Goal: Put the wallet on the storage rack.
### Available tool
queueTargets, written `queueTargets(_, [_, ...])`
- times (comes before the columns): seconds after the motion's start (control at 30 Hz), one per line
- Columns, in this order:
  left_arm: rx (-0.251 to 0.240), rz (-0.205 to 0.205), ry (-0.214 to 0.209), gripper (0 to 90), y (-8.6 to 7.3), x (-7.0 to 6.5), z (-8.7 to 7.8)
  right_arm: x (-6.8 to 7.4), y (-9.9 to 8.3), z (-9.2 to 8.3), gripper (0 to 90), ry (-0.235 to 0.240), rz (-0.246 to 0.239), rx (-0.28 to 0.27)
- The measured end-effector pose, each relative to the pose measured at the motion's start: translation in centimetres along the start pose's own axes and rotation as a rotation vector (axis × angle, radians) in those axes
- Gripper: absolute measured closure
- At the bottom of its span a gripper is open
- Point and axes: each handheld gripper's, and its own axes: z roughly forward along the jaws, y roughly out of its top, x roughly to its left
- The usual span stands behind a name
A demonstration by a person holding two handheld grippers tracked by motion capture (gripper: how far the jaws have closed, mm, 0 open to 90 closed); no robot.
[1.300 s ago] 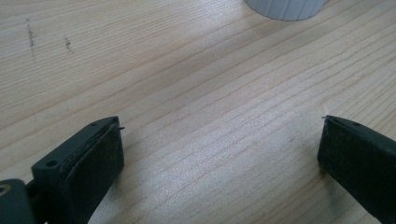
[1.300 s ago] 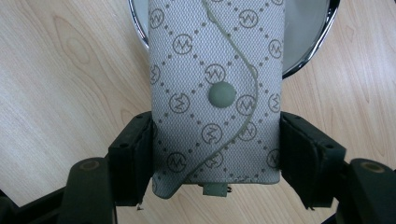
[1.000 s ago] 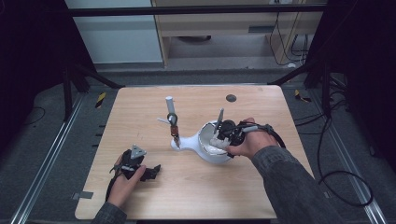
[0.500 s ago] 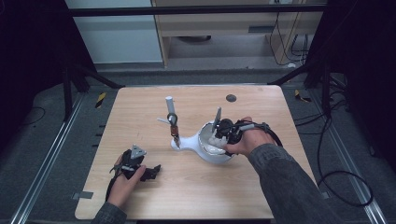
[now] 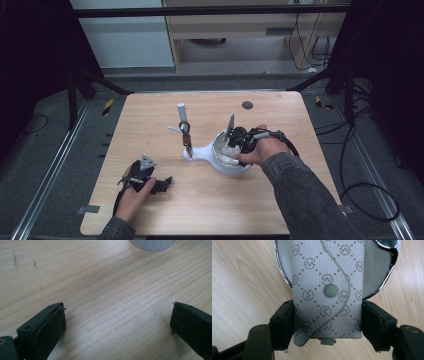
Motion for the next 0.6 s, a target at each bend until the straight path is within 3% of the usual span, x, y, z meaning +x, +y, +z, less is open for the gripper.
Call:
queueTargets(0.43, [0.0,0.001,-0.004,0.0,0.02,-0.02,0.02,0.27,0.38,0.46,31.9,-0.01,-0.005,-0.008])
queueTargets(0.6, [0.0,0.002,-0.005,0.0,0.02,-0.02,0.02,0.79,0.63,0.71,31.9,-0.046,-0.028,0.007])
